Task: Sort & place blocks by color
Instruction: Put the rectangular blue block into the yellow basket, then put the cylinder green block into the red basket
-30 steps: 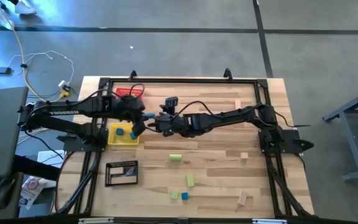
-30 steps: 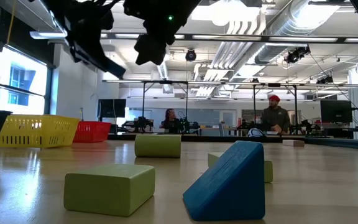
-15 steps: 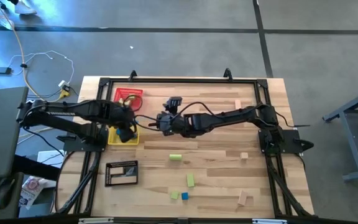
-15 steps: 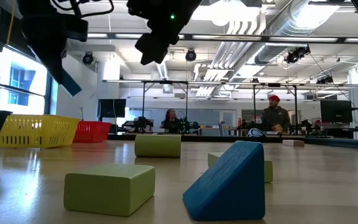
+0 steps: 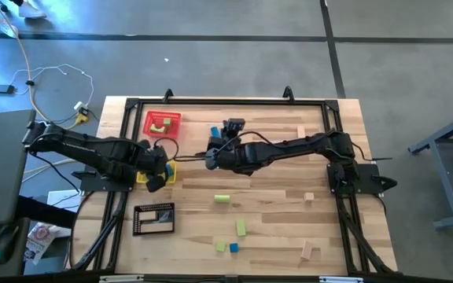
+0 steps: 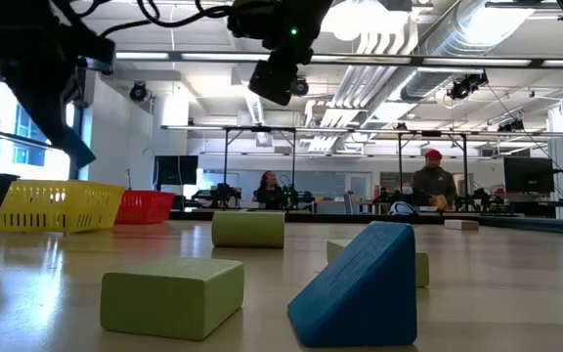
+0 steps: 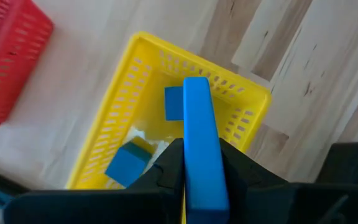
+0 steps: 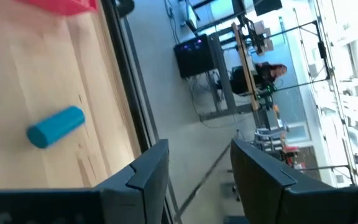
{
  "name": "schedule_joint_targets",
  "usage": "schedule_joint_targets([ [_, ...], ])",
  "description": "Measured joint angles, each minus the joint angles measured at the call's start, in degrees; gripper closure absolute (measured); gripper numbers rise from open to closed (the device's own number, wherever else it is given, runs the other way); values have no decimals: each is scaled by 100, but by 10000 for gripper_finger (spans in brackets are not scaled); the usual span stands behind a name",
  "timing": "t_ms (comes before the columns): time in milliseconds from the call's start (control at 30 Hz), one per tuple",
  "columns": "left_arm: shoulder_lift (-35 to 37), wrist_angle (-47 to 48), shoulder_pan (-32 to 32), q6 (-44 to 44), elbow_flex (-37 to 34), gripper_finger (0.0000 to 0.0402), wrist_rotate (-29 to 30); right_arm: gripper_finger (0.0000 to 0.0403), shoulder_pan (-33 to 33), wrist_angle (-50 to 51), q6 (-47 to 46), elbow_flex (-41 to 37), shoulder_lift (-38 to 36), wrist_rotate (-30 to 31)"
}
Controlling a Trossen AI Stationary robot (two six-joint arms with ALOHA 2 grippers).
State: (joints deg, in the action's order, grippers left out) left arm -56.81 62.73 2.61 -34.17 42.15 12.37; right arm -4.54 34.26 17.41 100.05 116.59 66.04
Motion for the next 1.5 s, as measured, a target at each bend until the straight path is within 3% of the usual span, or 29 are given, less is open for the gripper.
schedule_joint_targets([
  [133, 26, -296, 150, -192, -305, 357, 42, 245, 2, 315, -250, 0, -41, 64],
  [333, 121, -285, 288, -408, -321, 356, 788, 245, 2, 617, -546, -2, -66, 80],
  [433, 122, -273, 294, -468, -321, 349, 869, 245, 2, 832, -843, -2, -79, 6],
  [533, 122, -273, 294, -520, -321, 340, 752, 245, 0, 1062, -1405, -2, -83, -639],
  [733, 124, -268, 291, -761, -321, 325, 713, 245, 0, 1410, -2263, -2, -83, -2525],
  [1067, 124, -259, 291, -681, -321, 265, 383, 245, 0, 1701, -2665, -2, -83, -4997],
  [1300, 124, -259, 291, -659, -321, 227, 325, 245, 0, 1738, -2798, -2, -83, -6188],
  [1500, 123, -314, 289, -614, -321, 224, 325, 245, -28, 1593, -2758, -2, 81, -6561],
])
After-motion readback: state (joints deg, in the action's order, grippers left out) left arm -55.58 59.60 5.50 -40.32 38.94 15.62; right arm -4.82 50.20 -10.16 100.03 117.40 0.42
